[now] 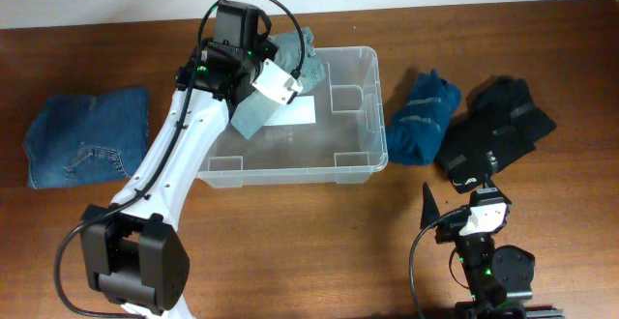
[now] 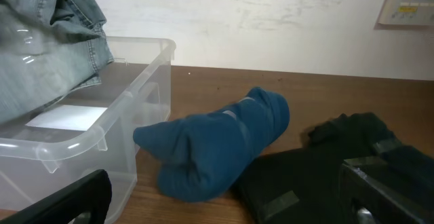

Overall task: Pack container
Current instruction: 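Lower the light-blue jeans into the box's left half with left gripper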

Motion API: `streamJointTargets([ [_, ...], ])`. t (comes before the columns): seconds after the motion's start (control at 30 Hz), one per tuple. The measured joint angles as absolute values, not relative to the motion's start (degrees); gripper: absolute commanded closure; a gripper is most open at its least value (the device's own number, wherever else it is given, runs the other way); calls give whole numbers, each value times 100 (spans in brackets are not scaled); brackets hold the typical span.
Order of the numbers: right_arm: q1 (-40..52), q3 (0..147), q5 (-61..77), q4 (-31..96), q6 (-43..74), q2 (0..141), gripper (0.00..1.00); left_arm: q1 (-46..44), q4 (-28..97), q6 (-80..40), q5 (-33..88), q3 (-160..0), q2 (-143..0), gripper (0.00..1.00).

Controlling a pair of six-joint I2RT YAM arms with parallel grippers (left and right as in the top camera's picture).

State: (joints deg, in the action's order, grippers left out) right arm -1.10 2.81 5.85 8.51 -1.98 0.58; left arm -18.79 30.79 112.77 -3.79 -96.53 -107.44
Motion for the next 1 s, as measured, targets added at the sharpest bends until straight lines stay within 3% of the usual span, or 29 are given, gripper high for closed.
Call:
streamJointTargets([
  [0.33, -110, 281, 585, 854, -196, 58, 2, -2106, 3026, 12014, -742, -9653, -10363, 100],
  [0.93, -110, 281, 585, 854, -196, 58, 2, -2095, 3793, 12022, -659, -9653, -10125, 100],
  [1.0, -110, 281, 585, 854, -196, 58, 2, -2047, 3793, 12022, -578, -9653, -10125, 95],
])
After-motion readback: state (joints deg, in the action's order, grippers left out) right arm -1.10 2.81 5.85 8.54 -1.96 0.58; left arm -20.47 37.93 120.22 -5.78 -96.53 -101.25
